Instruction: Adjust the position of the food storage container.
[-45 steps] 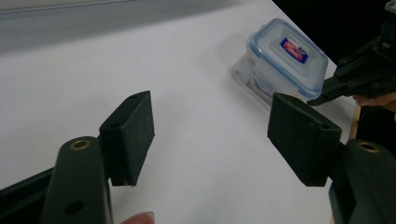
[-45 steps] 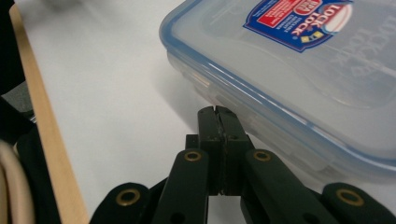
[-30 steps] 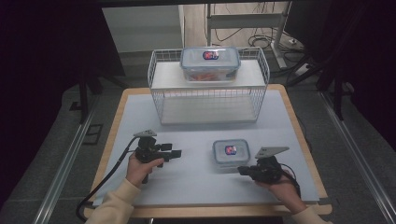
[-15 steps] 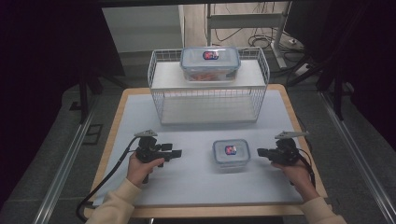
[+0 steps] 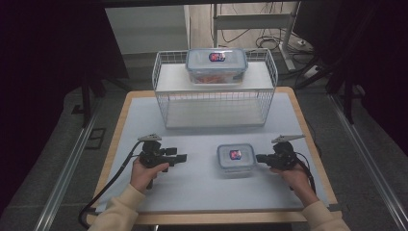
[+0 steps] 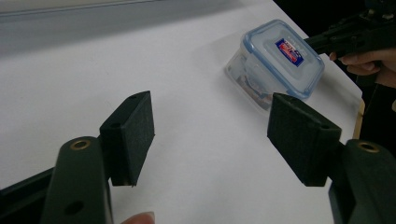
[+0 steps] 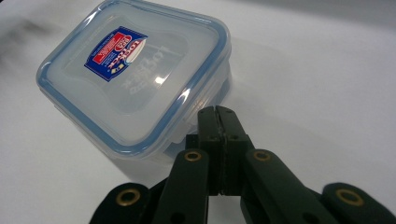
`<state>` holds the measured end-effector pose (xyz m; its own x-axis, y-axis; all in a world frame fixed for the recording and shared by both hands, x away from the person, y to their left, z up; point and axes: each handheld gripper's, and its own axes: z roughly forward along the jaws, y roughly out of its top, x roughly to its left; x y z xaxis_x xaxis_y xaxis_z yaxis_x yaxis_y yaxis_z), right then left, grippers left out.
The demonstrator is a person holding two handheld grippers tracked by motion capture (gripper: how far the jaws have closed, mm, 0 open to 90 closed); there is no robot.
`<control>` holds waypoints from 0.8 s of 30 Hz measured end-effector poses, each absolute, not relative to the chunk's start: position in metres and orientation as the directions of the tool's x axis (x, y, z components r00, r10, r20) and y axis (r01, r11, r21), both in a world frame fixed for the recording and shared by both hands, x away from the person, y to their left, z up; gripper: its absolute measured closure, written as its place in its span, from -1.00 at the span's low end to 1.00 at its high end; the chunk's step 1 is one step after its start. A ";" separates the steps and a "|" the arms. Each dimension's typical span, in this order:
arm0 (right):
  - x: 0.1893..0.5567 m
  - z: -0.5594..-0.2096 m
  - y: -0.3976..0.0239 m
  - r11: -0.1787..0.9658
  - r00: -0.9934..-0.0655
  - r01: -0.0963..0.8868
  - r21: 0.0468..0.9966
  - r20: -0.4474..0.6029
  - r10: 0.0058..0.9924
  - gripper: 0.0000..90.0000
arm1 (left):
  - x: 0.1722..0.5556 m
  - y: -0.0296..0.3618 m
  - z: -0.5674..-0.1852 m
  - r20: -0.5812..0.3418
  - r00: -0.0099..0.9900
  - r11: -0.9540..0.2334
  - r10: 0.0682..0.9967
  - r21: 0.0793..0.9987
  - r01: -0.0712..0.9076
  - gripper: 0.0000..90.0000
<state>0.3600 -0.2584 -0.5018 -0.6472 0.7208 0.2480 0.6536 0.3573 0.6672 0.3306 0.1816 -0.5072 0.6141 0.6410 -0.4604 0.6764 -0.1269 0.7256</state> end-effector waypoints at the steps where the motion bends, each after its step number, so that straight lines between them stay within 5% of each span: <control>1: 0.361 -0.502 -0.255 0.358 -0.650 0.653 0.668 0.251 0.718 0.99 | 0.331 0.182 -0.507 -0.460 0.614 -0.127 0.641 0.726 0.676 -0.30; 15: 0.363 -0.505 -0.207 0.408 -0.707 0.625 0.666 0.260 0.658 0.99 | 0.330 0.184 -0.506 -0.460 0.612 -0.121 0.644 0.728 0.674 -0.30; 24: 0.364 -0.500 -0.214 0.384 -0.709 0.621 0.683 0.280 0.647 0.99 | 0.330 0.184 -0.506 -0.462 0.604 -0.115 0.650 0.725 0.679 -0.31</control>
<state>0.3636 -0.2143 -0.5001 -0.7089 0.6473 0.2801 0.6208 0.3841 0.6834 0.3296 0.1835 -0.5061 0.6035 0.6495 -0.4625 0.6791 -0.1147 0.7250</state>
